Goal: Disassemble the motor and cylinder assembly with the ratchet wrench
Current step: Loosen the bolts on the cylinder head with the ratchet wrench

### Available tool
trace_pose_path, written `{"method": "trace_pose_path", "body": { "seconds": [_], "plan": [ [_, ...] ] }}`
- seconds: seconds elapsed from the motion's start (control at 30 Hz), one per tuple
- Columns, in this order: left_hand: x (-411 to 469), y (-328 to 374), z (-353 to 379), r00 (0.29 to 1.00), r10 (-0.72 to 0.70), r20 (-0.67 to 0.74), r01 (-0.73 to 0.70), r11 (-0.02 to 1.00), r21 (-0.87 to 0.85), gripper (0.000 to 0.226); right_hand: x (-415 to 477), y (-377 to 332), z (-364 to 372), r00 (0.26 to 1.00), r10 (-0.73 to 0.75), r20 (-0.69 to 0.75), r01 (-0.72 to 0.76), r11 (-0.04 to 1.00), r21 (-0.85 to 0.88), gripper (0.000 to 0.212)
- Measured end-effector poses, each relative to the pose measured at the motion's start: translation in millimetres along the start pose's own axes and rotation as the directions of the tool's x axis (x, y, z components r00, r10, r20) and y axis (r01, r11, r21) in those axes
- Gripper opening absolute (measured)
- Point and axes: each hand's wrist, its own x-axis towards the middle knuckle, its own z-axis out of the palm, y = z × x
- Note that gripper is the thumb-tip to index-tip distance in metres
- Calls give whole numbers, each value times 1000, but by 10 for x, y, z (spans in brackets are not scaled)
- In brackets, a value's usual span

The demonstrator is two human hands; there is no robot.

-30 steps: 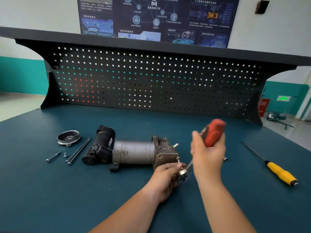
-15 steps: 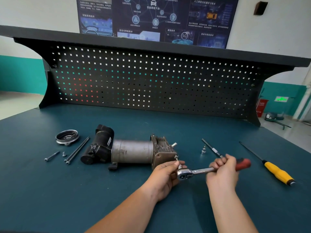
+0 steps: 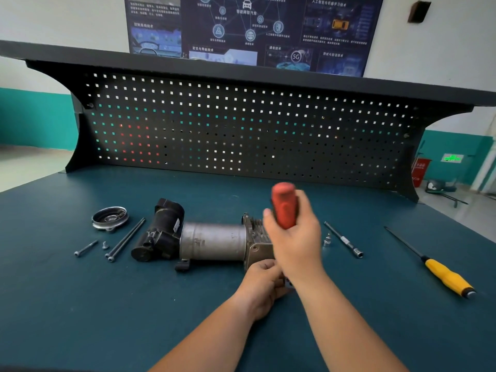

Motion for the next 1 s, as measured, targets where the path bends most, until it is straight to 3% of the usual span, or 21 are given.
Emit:
{"method": "trace_pose_path", "body": {
  "seconds": [0.1, 0.17, 0.27, 0.37, 0.43, 0.57, 0.7, 0.77, 0.87, 1.0],
  "plan": [
    [-22, 31, -14, 999, 28, 38, -26, 999, -44, 27, -90, -1, 149, 980, -71, 188, 84, 995, -62, 19],
    [-35, 48, -30, 998, 33, 46, -29, 996, -87, 25, -109, 12, 185, 971, -71, 229, 86, 995, -59, 19],
    [-18, 26, -38, 999, 35, 12, -34, 999, -17, 27, -59, 18, 124, 992, -51, 117, 54, 998, -24, 23],
    [-14, 7, -33, 999, 14, -30, -14, 1000, 0, 30, 31, 57, -43, 986, 130, -101, -122, 990, 77, 26],
    [-8, 6, -32, 999, -3, -32, 2, 1000, -29, 27, 88, 121, -178, 924, 311, -224, -244, 928, 283, 31],
    [1, 6, -10, 999, -22, -44, 20, 999, -38, 21, 122, 355, -510, 708, 597, -378, -233, 702, 673, 30],
    [-14, 26, 7, 999, -40, -33, 38, 996, -84, 20, -129, 626, -694, 451, 836, -313, -248, 454, 856, 28],
    [-18, 34, 4, 999, -42, -27, 39, 995, -88, 20, -242, 698, -704, 365, 890, -274, -236, 373, 897, 30],
    [-7, 31, -13, 999, -48, -25, 46, 995, -90, 20, -273, 698, -674, 333, 897, -290, -201, 368, 908, 30],
    [-6, 32, -29, 997, -70, -14, 69, 996, -58, 22, -168, 570, -625, 421, 809, -410, -180, 518, 836, 22]
  ]
}}
